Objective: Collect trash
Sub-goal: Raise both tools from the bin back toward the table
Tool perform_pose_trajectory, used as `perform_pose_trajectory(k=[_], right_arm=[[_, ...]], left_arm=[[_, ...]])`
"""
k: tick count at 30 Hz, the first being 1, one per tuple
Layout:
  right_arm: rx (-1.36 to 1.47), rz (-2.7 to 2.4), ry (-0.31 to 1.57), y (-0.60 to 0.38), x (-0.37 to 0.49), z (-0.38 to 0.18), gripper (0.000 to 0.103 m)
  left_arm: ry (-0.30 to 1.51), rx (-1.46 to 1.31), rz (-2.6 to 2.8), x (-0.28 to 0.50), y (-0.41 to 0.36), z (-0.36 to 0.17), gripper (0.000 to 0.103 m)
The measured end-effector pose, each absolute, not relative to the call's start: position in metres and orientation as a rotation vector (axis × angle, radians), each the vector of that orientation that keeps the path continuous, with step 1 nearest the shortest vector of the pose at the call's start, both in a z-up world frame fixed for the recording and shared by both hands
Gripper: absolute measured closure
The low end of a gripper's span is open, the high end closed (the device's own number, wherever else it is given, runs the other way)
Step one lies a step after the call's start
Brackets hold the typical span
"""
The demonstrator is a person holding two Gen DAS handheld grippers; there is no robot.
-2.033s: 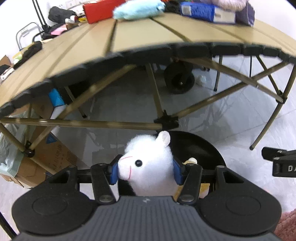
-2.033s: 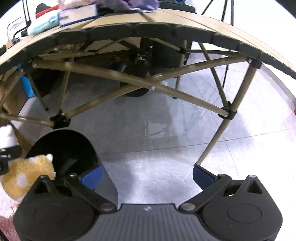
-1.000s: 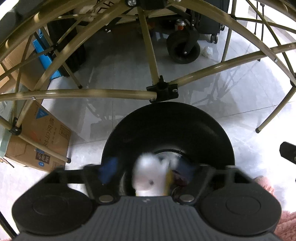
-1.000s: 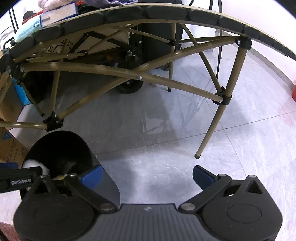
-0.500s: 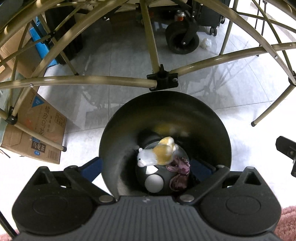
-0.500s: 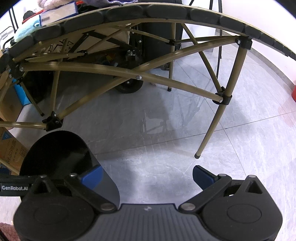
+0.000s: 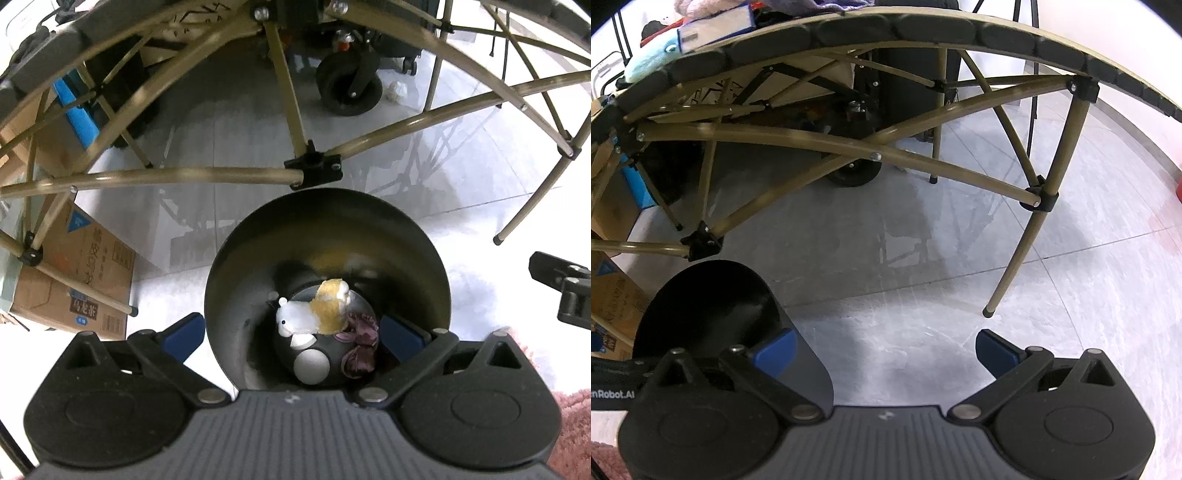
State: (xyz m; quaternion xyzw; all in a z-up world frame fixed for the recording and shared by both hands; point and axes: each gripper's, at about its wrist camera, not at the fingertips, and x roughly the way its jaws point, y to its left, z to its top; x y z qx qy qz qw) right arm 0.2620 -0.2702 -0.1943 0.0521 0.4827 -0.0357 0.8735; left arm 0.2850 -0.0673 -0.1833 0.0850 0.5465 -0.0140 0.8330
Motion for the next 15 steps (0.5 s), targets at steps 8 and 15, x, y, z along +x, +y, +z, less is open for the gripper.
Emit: perform_pose_trajectory(k=[8, 15], right_arm=[[0.112, -0.051, 0.975, -0.266, 0.256, -0.18, 0.0], [0.114, -0.016, 0.928, -0.262, 0.25, -0.163, 0.0]], left_arm=[[1.092, 0.201, -0.049, 0.272, -0.064, -0.165, 0.0], [1.029, 0.197, -0.045, 0.261, -0.053, -0.146, 0.0]])
